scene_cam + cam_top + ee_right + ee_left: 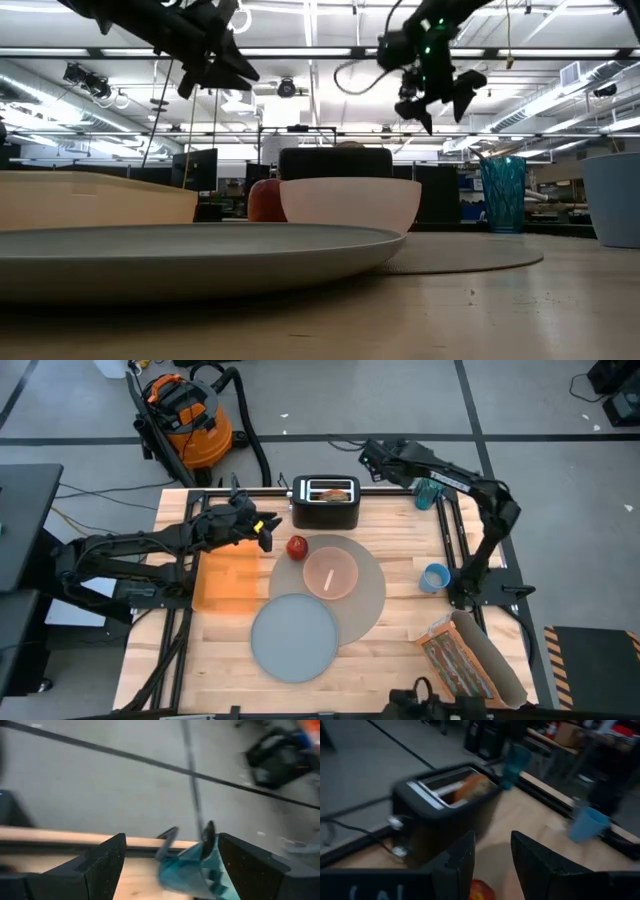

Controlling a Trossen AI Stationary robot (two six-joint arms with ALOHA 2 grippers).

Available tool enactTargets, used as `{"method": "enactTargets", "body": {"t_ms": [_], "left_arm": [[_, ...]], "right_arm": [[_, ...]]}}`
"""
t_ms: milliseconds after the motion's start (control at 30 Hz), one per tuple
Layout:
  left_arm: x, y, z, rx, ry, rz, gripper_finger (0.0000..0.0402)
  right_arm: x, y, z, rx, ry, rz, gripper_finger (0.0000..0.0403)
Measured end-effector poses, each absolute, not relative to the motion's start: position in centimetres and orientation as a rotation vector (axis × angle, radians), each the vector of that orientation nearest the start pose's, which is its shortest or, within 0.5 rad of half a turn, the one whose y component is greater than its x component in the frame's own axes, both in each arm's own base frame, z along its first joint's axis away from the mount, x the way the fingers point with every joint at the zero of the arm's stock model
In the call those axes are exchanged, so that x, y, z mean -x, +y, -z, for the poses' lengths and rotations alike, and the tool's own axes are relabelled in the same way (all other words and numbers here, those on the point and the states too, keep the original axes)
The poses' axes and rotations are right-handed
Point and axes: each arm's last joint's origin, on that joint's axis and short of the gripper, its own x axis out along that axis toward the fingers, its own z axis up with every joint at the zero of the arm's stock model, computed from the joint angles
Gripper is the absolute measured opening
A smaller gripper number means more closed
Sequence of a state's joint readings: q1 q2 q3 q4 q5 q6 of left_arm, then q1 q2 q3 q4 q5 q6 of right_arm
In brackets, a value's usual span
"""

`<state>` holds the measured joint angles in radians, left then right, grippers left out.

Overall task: Arrange a breakfast setting
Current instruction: Put the black spoon to the right of the orange bowl on the gray table mat

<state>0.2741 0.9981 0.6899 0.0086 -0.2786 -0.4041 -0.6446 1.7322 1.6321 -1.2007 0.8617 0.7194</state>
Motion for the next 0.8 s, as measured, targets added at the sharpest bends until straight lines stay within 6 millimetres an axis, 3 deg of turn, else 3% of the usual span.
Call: {"method": "enactTargets", "body": {"t_ms": [200,367,633,800], "left_arm": [[-20.7,5.9,-28.6,0.429,0.202,-0.38,0.0135],[-19.9,5.4,-29.1,0.408,0.212,-0.293,0.0135],[-19.2,5.3,-29.4,0.304,0.224,-0.278,0.0135],[-19.0,5.9,-29.4,0.285,0.218,-0.31,0.0135]], "right_arm": [[-26.1,-22.9,-28.0,-0.306,0.979,1.826,0.0308],[-26.1,-23.3,-26.0,-0.27,1.053,1.911,0.03],[-24.9,-23.9,-25.5,-0.229,1.082,2.009,0.0279],[-23.8,-25.0,-25.5,-0.301,1.09,2.042,0.0261]]}}
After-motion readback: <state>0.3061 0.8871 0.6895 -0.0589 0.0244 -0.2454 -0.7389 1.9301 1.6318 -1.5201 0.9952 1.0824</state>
